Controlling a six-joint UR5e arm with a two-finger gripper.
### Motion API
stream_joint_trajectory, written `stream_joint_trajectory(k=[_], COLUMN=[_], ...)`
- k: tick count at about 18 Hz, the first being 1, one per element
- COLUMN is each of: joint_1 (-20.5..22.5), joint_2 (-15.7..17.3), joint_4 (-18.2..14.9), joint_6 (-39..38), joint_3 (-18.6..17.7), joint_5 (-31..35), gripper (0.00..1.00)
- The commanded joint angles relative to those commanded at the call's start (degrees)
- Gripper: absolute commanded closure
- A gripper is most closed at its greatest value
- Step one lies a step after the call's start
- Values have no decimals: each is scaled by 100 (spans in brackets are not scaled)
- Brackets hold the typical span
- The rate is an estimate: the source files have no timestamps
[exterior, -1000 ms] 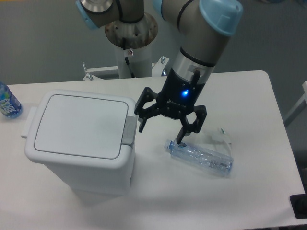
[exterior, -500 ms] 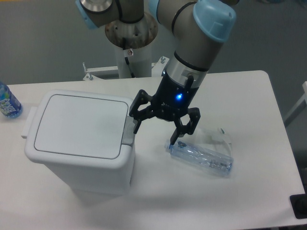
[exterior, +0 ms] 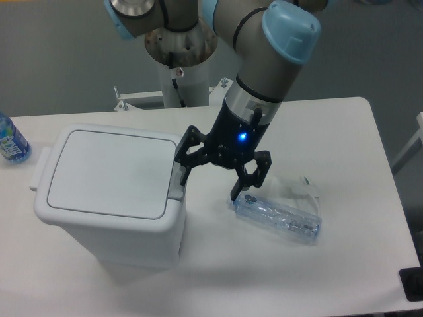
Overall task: Open the trash can
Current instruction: 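Lower the gripper finger onto the grey button and press it, then hold the press while the white lid springs open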
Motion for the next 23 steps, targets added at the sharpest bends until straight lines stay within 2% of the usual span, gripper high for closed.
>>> stream_joint_trajectory(k=[23], joint_1=[-53], joint_2=[-35], joint_4=[141], joint_6=[0], joint_3=[-88], joint_5=[18], gripper=[0])
